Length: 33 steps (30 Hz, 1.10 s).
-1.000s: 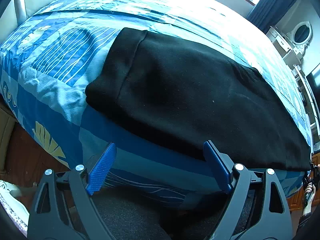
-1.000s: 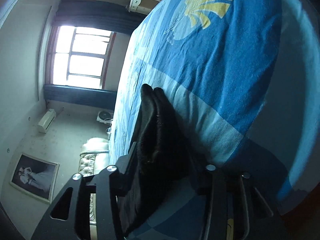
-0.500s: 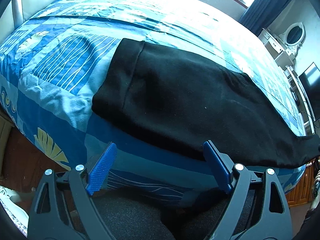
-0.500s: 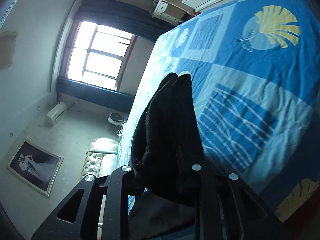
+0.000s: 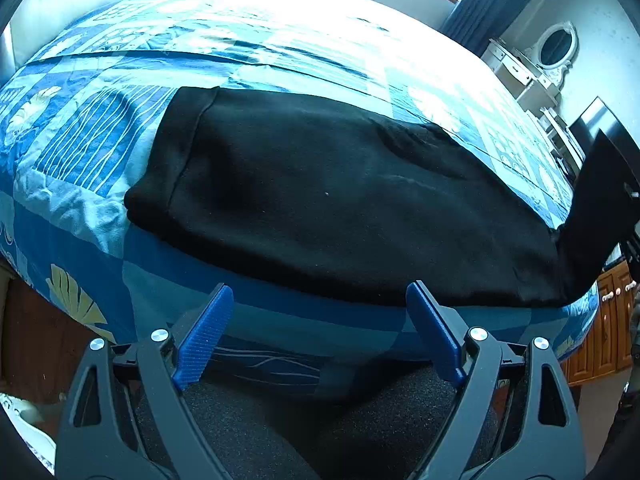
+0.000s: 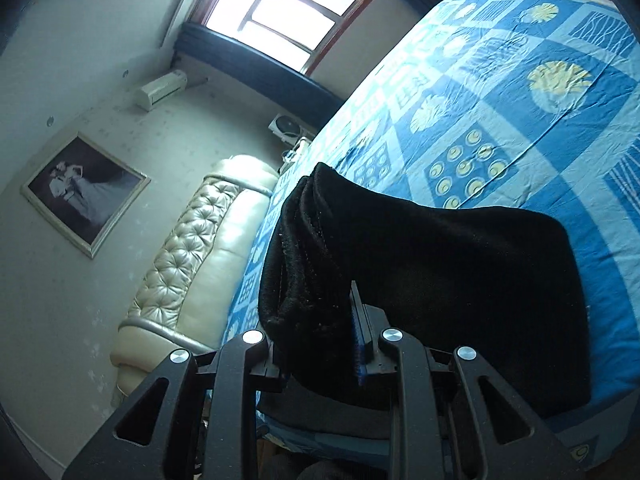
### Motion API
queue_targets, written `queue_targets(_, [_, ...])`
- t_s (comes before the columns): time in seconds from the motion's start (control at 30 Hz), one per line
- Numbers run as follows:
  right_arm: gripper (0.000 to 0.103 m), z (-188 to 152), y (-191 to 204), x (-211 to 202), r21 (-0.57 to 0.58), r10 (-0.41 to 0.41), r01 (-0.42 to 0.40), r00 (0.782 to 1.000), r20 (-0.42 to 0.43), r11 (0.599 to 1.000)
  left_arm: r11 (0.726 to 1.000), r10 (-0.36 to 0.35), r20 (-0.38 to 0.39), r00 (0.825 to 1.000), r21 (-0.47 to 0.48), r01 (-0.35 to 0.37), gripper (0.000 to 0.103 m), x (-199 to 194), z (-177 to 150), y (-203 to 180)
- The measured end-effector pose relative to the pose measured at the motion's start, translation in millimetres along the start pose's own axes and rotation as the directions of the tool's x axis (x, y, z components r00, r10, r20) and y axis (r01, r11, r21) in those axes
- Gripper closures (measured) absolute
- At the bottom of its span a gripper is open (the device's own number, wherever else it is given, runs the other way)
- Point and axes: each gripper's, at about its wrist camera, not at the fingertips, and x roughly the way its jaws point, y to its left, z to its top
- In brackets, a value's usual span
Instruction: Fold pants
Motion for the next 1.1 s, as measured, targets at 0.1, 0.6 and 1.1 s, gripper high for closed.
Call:
queue_targets(0.1, [0.079,-25,12,44,-0.059,-0.069,0.064,0.994,-0.087,0.996,0.999,0.008,0.01,1.0,0.048,-0.008,0.015,-1,-4,-11])
queue_targets(0.6, [0.079,-106,23,142,-0.294,-0.326,0.251,0.914,-0.242,0.922,0.998,0.012,0.024,1.0,0.065,-0.014,0.015,-2,-6,-16])
queue_targets(1.1, [0.076,-124,31,159,-0.368,-0.407,0.304,0.881,-0.244,0.879,0.998,0.029,0.029,0.999,0.057,-0.031,0.015,0,-6,-16])
